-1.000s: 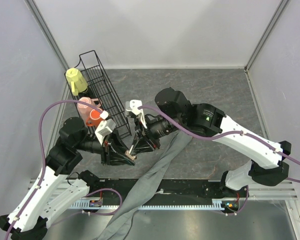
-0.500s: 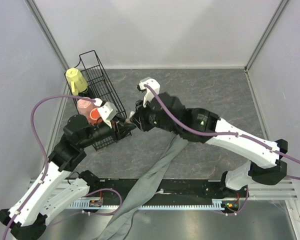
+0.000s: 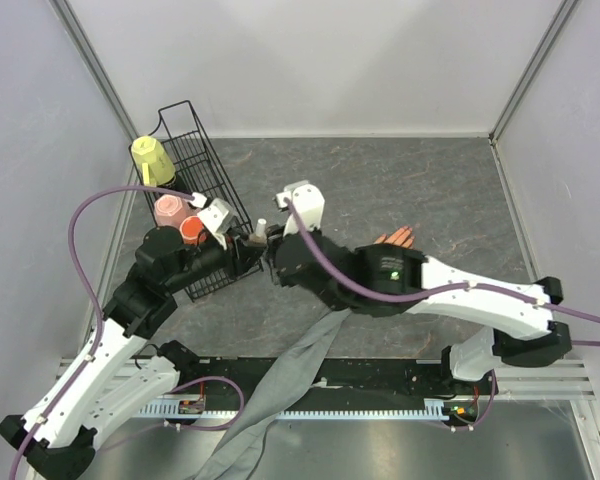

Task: Paint the nails

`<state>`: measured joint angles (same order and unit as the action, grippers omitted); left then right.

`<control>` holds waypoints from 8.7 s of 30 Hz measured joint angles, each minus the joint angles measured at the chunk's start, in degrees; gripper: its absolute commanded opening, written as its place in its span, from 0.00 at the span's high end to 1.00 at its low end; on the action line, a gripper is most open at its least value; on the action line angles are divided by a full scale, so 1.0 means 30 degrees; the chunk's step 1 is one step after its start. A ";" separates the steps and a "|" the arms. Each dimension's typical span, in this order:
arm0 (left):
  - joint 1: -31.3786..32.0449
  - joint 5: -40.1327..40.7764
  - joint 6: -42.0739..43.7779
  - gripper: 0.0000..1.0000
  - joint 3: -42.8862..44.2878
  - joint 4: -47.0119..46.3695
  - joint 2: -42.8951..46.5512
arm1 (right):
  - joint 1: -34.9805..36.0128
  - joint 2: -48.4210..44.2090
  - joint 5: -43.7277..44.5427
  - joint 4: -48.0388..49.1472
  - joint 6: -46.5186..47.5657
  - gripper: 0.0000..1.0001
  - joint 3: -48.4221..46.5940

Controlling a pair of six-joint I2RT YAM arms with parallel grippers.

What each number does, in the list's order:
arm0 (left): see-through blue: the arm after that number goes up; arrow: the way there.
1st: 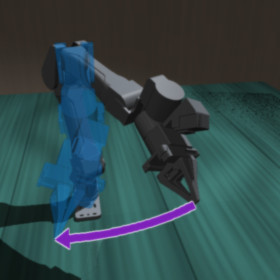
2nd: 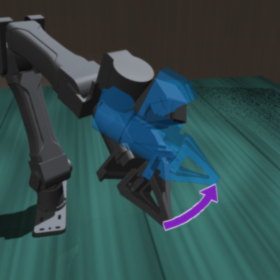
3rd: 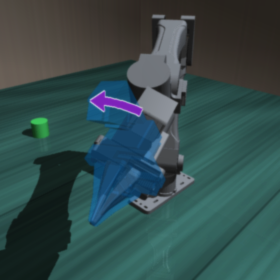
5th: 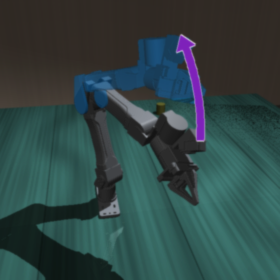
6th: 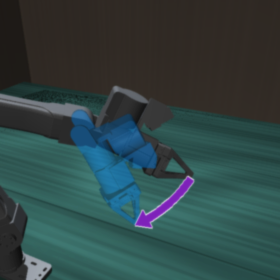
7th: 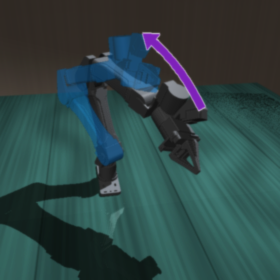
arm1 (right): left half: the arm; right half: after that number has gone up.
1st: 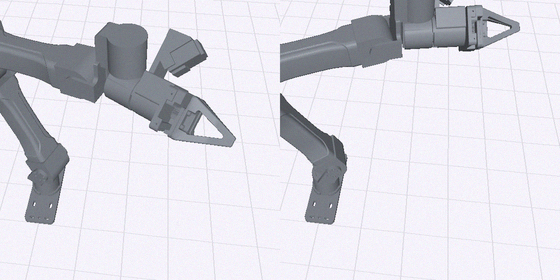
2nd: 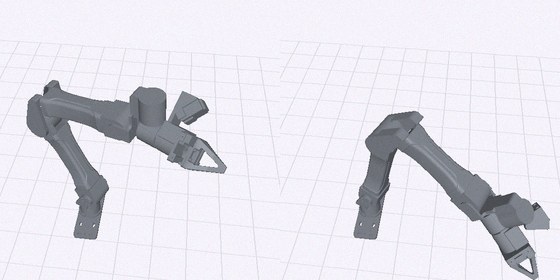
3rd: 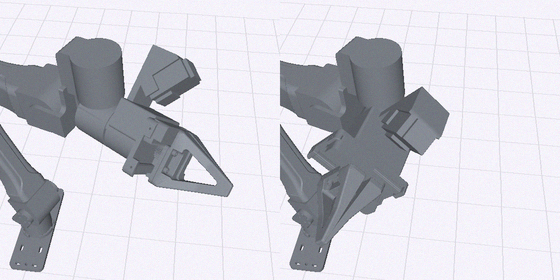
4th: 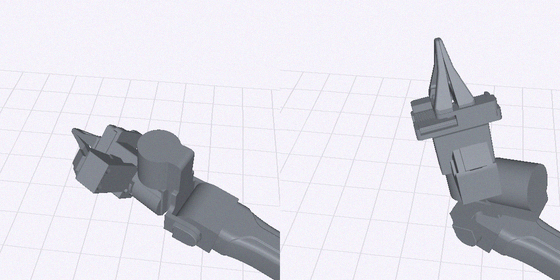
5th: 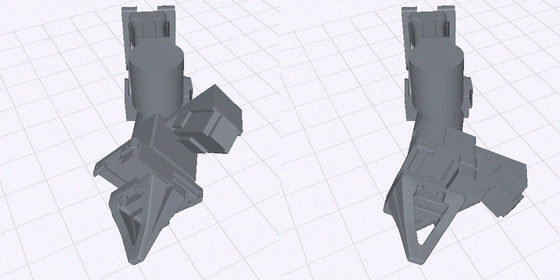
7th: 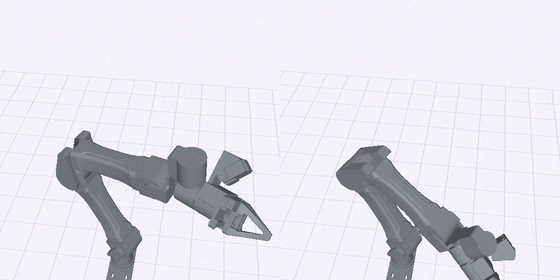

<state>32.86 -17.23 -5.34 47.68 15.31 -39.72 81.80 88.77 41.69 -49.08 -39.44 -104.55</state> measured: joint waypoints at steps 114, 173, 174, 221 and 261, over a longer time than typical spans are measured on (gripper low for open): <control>0.0036 -1.5628 -0.3985 0.98 -0.0015 0.0627 0.1501 | -0.5384 -0.3592 -2.3474 0.4794 0.9653 0.70 0.3483; 0.0087 -1.2750 -0.1508 0.98 -0.0838 0.0831 0.1515 | -0.3898 -0.5042 -1.4090 0.1617 0.6521 0.46 0.2805; 0.0087 -1.3187 -0.1625 0.98 -0.0831 0.0816 0.1450 | -0.3927 -0.4991 -1.4928 0.1683 0.6827 0.45 0.2827; 0.0073 -0.2725 -0.1333 0.05 0.0809 0.3133 0.5085 | -2.0327 -0.7694 -0.3861 0.1974 0.3854 1.00 1.3559; 0.0073 -0.2718 -0.1362 0.05 0.1107 0.4335 0.6637 | -3.0097 -0.4197 -0.6040 0.8954 0.2237 0.55 2.0932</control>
<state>33.08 -25.39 -9.43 51.00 28.32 -19.81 -8.49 76.18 23.57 -22.22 -32.73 -41.76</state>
